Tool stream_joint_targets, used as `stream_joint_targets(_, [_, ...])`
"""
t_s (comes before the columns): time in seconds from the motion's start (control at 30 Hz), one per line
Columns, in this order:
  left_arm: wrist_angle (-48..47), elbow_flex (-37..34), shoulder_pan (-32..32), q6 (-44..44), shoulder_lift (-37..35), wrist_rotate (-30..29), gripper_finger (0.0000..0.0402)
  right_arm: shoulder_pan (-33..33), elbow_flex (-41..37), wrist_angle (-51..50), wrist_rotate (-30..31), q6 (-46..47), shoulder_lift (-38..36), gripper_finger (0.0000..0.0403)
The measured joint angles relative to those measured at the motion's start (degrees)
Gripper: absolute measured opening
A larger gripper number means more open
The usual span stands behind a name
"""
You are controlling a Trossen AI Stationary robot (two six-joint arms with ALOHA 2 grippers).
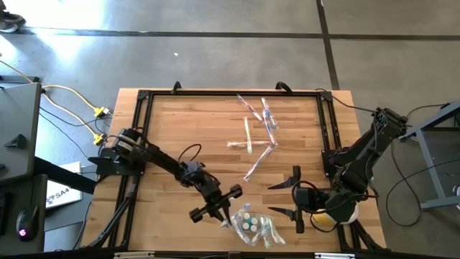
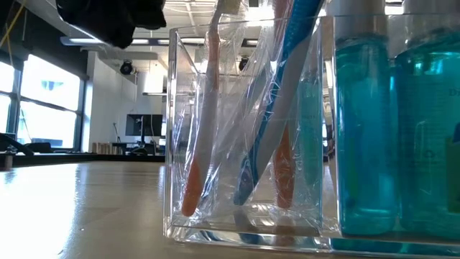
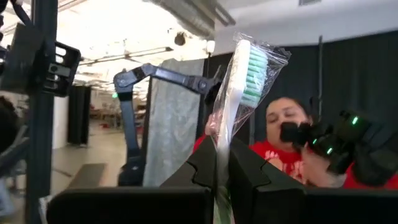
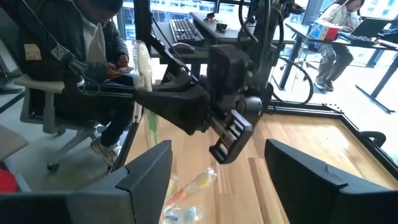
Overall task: Pick & Place toothbrushing station
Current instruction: Put the green toothbrush into the transparent organizer
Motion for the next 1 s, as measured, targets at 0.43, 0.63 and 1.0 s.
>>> stream_joint_targets(0.43, [-24.41, -1.26, -12.55, 23.05, -8.45, -35.85, 0.001, 0.0, -0.02, -1.18, 0.2, -3.39, 0.0, 0.0249])
stream_joint_targets(0.63, [-24.35, -1.21, -15.89, 26.78, -8.01, -47.25, 0.001, -1.32, -0.01, -0.96, 0.47, -4.83, 0.01, 0.0249])
stream_joint_targets(1.0, [-20.99, -2.94, -15.41, 28.9, -7.78, -47.32, 0.001, -2.64, -0.02, -1.25, 0.48, -4.02, 0.02, 0.0249])
